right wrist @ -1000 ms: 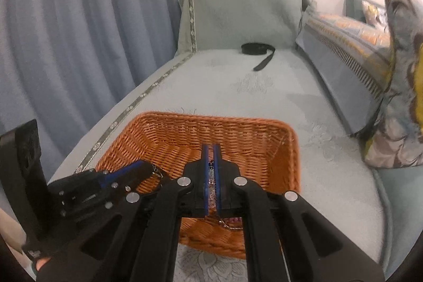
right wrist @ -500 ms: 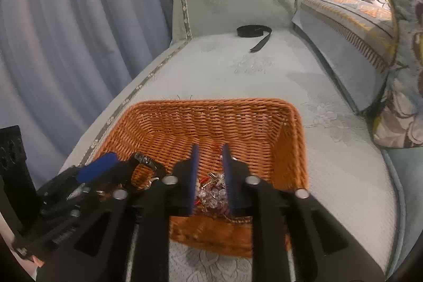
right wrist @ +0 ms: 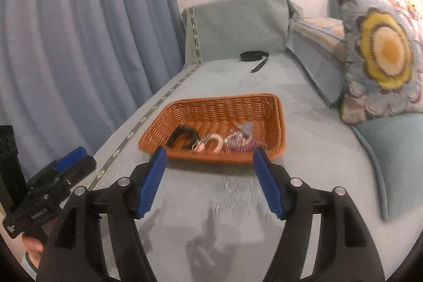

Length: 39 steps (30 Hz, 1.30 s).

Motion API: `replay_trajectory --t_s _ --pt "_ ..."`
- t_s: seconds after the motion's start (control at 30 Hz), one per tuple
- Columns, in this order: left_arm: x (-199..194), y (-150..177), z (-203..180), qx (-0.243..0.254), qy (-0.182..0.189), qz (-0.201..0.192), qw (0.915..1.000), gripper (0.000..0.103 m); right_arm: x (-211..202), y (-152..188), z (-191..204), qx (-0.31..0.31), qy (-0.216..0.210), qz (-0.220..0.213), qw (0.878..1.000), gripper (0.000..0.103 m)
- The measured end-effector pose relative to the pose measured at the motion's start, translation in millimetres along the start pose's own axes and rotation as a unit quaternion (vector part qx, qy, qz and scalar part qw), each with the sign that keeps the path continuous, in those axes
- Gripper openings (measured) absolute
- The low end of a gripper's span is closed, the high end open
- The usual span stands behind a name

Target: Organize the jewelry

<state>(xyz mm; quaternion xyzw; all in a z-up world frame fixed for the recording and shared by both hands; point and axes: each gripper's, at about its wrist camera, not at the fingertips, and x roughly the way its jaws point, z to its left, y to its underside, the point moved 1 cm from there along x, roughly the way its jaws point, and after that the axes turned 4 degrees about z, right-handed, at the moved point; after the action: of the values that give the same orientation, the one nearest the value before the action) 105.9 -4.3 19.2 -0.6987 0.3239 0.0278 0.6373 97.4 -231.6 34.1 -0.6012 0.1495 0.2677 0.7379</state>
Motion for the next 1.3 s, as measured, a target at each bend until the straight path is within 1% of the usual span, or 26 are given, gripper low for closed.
replay_trajectory --t_s 0.1,0.17,0.2,0.23,0.27,0.3,0.37,0.43,0.5,0.67,0.87,0.93,0.97,1.07,1.3 --pt "-23.6 15.8 -2.2 -0.001 -0.022 -0.014 0.9997 0.082 -18.7 24.7 7.3 -0.006 0.023 -0.011 1.0 0.065" --pt "-34.8 26.4 -4.8 0.003 -0.044 -0.021 0.9988 0.083 -27.3 40.1 11.2 -0.008 0.032 -0.02 0.999 0.068" --pt "-38.1 31.1 -5.9 0.006 -0.054 -0.023 0.9983 0.083 -31.6 49.3 14.0 -0.01 0.039 -0.029 0.999 0.068" --pt "-40.3 36.0 -6.7 0.009 -0.067 -0.024 0.9974 0.083 -35.4 58.4 17.1 -0.014 0.046 -0.042 0.998 0.068" --pt "-42.7 42.6 -8.8 0.017 -0.089 -0.029 0.9955 0.083 -36.1 63.6 17.9 -0.018 0.052 -0.05 0.997 0.068" --pt "-44.1 47.9 -9.8 0.021 -0.106 -0.035 0.9935 0.083 -35.7 70.7 21.4 -0.026 0.062 -0.056 0.996 0.068" --pt "-39.7 55.5 -10.6 0.018 -0.126 -0.038 0.9911 0.083 -29.0 77.8 27.5 -0.04 0.077 -0.054 0.995 0.068" --pt "-34.5 59.4 -13.8 0.032 -0.135 -0.035 0.9898 0.084 -22.1 82.5 31.2 -0.048 0.084 -0.054 0.994 0.068" --pt "-31.2 63.6 -15.0 0.046 -0.148 -0.036 0.9873 0.089 -20.5 86.3 31.4 -0.05 0.083 -0.062 0.993 0.068" --pt "-18.2 75.9 -12.1 0.032 -0.143 -0.023 0.9889 0.09 -14.5 92.1 26.8 -0.042 0.073 -0.065 0.994 0.068" --pt "-7.0 85.5 -16.9 0.043 -0.153 -0.012 0.9873 0.09 -11.7 95.0 27.7 -0.049 0.081 -0.071 0.993 0.068" --pt "-7.0 85.0 -15.5 0.037 -0.155 -0.013 0.9871 0.091 -8.0 96.6 25.6 -0.046 0.081 -0.065 0.994 0.068" --pt "-8.1 85.3 -12.1 0.029 -0.156 -0.014 0.9872 0.093 -6.4 97.1 24.8 -0.044 0.083 -0.063 0.994 0.068" --pt "-6.4 85.1 -6.8 0.017 -0.157 -0.009 0.9874 0.094 -2.9 98.0 21.5 -0.038 0.085 -0.058 0.994 0.068" --pt "-5.1 84.6 -7.7 0.02 -0.162 -0.01 0.9866 0.094 1.4 98.1 19.3 -0.037 0.085 -0.052 0.994 0.068"
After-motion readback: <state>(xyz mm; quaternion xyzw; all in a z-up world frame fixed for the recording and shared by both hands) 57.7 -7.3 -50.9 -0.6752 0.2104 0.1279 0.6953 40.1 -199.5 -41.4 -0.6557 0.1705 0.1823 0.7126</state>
